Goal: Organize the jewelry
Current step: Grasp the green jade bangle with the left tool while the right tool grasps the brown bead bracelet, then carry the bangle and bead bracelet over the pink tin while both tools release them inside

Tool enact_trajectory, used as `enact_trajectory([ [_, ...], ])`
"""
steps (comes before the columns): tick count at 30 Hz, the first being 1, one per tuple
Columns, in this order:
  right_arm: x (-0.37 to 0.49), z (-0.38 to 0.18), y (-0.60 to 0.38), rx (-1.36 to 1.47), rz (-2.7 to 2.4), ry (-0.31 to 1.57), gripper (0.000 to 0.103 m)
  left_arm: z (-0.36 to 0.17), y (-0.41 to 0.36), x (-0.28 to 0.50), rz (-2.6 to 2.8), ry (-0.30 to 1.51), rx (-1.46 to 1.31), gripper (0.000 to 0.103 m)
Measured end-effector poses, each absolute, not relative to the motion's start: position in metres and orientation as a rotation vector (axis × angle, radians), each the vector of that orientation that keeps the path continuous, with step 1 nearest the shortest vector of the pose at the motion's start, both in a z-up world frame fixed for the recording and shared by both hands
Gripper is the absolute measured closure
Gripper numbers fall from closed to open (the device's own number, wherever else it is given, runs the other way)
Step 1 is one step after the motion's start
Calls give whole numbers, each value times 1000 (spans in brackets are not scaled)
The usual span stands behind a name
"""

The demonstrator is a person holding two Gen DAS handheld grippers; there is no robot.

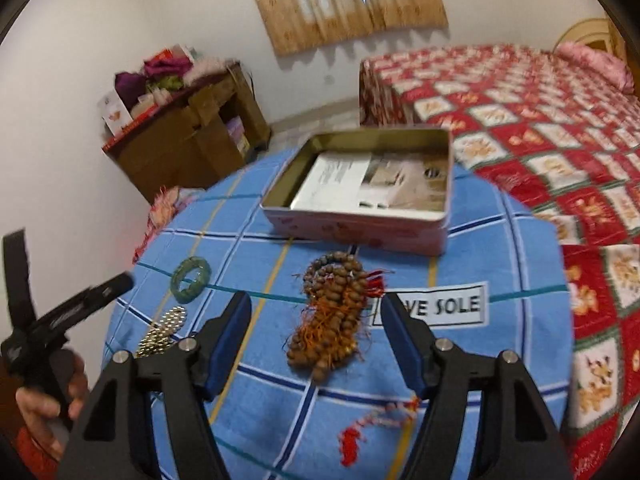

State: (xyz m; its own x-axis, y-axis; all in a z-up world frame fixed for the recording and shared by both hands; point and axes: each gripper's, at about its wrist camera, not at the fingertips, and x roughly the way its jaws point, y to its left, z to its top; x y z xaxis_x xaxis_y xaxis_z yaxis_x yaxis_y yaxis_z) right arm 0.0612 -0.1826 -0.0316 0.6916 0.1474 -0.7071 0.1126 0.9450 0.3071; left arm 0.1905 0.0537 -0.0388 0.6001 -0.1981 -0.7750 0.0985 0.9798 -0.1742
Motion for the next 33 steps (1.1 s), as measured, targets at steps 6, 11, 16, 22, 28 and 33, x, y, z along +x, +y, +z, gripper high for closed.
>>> enact_trajectory([
  [6, 76, -56, -187, 343, -6, 879, 33, -72, 22, 222, -208, 1034, -40, 25],
  [11, 96, -71, -185, 301, -18, 945, 29, -82, 10, 231, -155, 1063, 30, 25],
  [16, 107, -80, -176, 256, -22, 966, 28, -83, 11, 231, -145, 1032, 72, 27],
  [22, 109, -84, -166, 136, -54, 964, 62, -80, 22, 226, -170, 969, 49, 77],
  [28, 106, -83, -181, 227, 33, 955, 74, -72, 31, 227, -264, 962, -103, 85],
  [33, 87, -54, -198, 348, 96, 851, 76, -38, 21, 201, -312, 861, -85, 85],
])
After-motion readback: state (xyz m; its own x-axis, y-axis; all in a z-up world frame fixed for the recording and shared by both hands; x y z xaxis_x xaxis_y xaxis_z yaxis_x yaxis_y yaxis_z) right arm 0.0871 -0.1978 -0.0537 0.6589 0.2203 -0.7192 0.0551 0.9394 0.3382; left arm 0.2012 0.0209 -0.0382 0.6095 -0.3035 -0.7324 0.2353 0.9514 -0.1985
